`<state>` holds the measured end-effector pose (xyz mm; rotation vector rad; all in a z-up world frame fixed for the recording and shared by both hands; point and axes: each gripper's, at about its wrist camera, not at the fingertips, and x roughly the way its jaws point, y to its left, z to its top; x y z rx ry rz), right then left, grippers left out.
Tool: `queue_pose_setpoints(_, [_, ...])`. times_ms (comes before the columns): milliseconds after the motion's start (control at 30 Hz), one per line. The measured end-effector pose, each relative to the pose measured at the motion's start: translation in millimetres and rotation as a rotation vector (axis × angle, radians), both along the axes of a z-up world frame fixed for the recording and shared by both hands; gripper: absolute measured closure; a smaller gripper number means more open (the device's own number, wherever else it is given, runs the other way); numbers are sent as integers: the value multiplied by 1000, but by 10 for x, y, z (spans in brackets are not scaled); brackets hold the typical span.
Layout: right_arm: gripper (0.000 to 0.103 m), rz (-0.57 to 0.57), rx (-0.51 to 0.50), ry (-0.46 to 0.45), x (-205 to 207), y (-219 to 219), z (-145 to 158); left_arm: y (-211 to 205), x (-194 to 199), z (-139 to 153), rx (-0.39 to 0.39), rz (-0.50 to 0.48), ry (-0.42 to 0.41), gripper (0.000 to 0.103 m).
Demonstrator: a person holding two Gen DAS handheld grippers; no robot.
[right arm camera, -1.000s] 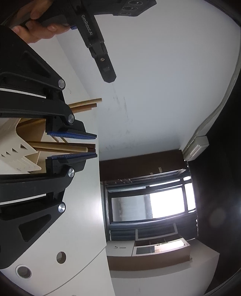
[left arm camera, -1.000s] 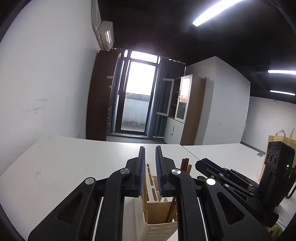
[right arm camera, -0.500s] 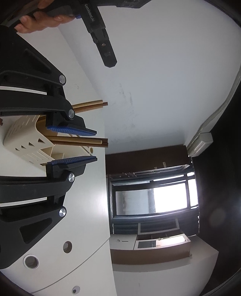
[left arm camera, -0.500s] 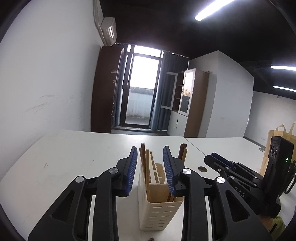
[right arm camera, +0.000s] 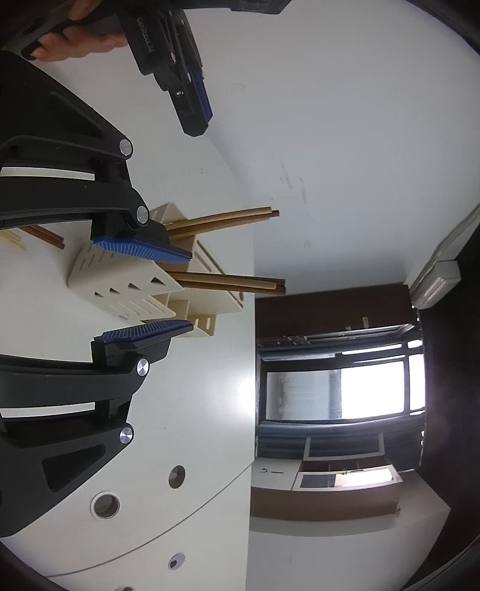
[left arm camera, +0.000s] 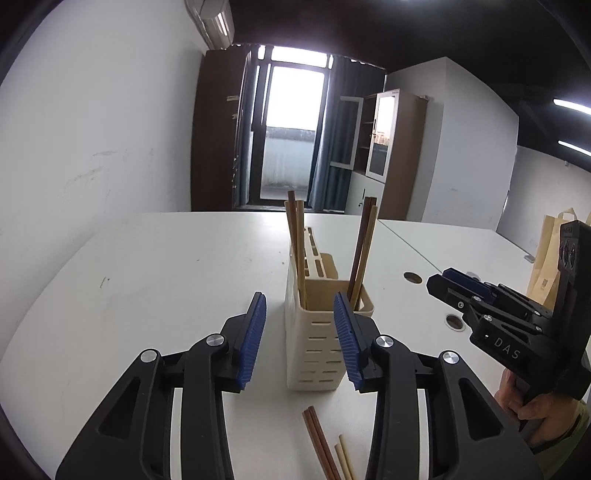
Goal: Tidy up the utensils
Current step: 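Raise both open tools away from the holder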
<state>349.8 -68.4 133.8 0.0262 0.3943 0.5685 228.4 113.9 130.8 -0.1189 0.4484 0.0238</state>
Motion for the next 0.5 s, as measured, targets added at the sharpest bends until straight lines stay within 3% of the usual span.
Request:
queue_pose_setpoints(167, [62,9,-20,61,-112,-15,-179,118,-130,-157,-39,10,32,62])
queue_pose_setpoints(500, [58,49,-100,208,-227,170,-715,107,-160,-526,-83,-18,120,59])
